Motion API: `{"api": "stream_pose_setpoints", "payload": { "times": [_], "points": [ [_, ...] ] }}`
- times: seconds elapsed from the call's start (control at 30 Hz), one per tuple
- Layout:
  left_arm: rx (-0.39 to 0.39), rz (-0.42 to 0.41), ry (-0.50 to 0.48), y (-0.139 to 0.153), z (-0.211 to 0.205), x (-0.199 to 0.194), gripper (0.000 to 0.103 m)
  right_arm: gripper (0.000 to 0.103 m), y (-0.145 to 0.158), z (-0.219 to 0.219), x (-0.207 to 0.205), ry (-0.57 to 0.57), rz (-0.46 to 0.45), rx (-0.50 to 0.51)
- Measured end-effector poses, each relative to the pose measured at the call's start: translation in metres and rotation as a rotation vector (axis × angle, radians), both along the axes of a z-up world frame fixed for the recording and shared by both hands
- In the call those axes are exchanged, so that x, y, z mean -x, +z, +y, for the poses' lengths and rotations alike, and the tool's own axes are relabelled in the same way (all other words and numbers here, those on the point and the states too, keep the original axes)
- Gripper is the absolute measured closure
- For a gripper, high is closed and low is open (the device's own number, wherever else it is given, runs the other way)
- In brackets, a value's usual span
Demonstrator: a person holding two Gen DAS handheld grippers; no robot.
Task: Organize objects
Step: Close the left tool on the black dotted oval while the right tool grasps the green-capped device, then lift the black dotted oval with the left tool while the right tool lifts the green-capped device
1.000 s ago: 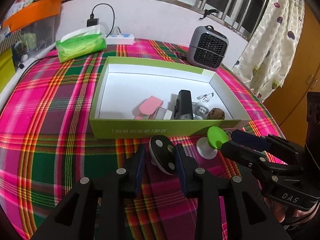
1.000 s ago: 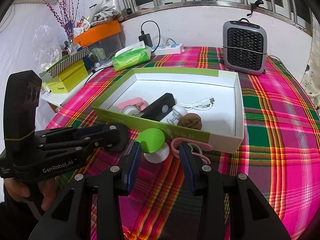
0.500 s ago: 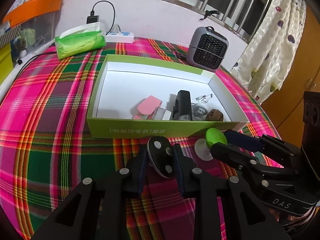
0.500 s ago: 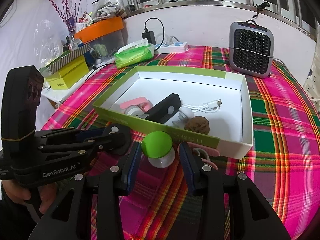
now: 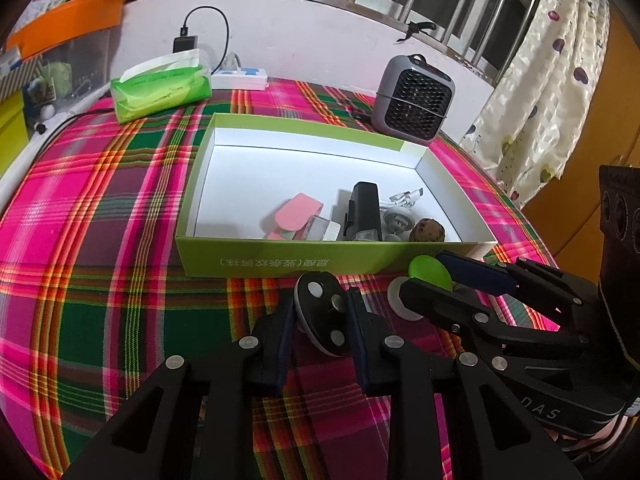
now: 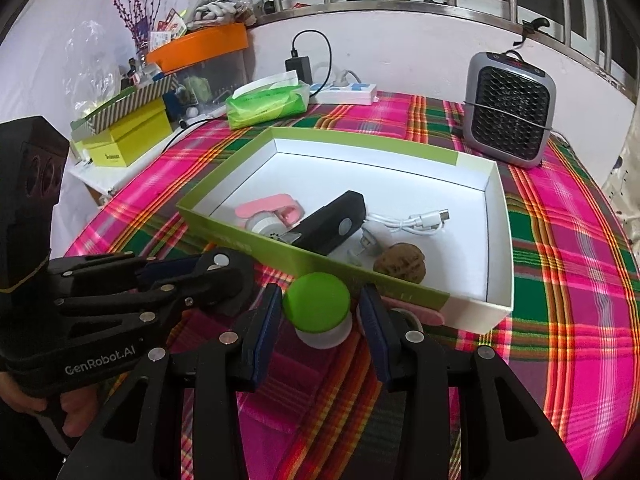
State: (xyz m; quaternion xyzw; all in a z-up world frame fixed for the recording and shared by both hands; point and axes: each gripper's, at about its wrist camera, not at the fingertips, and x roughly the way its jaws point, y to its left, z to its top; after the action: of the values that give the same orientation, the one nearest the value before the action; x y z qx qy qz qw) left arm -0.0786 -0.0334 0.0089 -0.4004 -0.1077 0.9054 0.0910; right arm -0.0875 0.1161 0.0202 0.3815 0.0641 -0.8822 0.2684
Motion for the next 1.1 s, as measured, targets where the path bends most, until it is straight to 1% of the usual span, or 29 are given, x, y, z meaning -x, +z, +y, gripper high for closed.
{"api": "stream_pose_setpoints", "payload": {
  "times": [0.03, 0.07, 0.1, 0.13, 0.6, 1.1],
  "points": [
    [0.000, 0.001, 0.000, 0.000, 0.000, 0.000, 0.080, 0.061, 0.000, -0.001, 0.000, 0.003, 0.002, -0.004],
    [0.000, 0.001, -0.001, 0.000, 0.000, 0.000, 0.080, 0.063, 0.000, -0.001, -0.001, 0.006, 0.003, -0.006],
    [0.000, 0.001, -0.002, 0.000, 0.000, 0.000, 0.080, 0.068, 0.000, -0.002, -0.001, 0.008, 0.003, -0.009],
    [0.001, 0.002, -0.004, 0.001, 0.001, -0.001, 0.080, 0.068, 0.000, -0.002, -0.001, 0.008, 0.004, -0.011],
    [0.003, 0.026, -0.034, 0.003, 0.006, -0.005, 0.080, 0.068, 0.003, 0.001, -0.007, 0.009, 0.019, 0.005],
    [0.029, 0.074, -0.065, 0.013, 0.016, -0.016, 0.080, 0.068, 0.011, 0.007, -0.017, 0.000, 0.028, 0.030]
  ]
}}
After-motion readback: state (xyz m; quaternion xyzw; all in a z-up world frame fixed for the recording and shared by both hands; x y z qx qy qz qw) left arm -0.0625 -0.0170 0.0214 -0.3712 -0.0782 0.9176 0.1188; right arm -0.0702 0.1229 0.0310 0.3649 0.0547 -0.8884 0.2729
